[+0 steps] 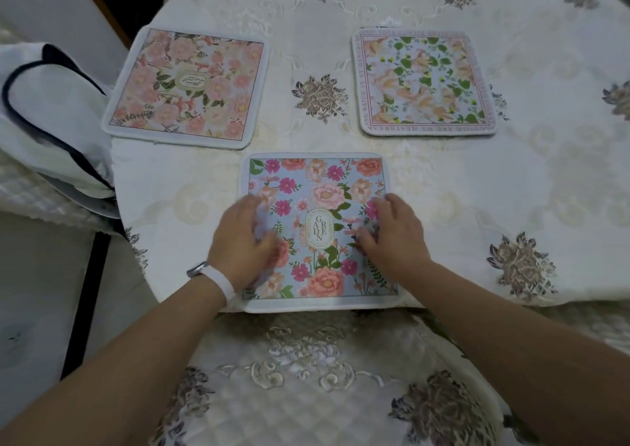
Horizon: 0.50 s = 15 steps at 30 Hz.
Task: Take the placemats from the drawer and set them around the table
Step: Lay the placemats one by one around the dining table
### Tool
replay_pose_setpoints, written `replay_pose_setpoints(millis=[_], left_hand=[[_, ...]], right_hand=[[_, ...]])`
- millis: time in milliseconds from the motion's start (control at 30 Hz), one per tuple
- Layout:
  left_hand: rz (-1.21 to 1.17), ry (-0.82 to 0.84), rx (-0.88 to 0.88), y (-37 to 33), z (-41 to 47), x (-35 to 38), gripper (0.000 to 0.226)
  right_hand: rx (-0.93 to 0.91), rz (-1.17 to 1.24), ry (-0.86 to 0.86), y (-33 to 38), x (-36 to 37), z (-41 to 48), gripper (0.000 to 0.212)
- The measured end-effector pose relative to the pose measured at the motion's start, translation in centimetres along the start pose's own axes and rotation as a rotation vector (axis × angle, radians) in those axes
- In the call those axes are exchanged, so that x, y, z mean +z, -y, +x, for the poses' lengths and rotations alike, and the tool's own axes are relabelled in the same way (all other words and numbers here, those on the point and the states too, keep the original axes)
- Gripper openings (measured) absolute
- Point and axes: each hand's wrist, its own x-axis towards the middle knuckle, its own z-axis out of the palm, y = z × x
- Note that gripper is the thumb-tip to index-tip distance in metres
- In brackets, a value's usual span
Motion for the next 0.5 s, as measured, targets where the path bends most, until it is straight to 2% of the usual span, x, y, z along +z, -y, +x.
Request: replay_pose_setpoints(millis=[67, 133, 233, 500], left_hand=[[0.152, 0.161, 0.171, -0.4, 0.6, 1.8, 0.061], [0.306, 0.251, 0.264, -0.5, 1.8, 3.8, 0.06], [0.463, 0.256, 0.332, -0.8, 4.3, 5.3, 0.059], [0.559, 0.237, 0.311, -0.3, 12.2, 4.9, 0.065]], right_hand=[[-0.219, -0.123, 0.128, 1.2, 1.3, 0.0, 0.058], [-0.321, -0.205, 0.23, 2.5, 2.8, 0.7, 0.063], [-0.35, -0.254, 0.228, 3.8, 4.3, 2.8, 0.065], [-0.383, -0.3, 0.139, 3.8, 3.9, 10.7, 0.072]])
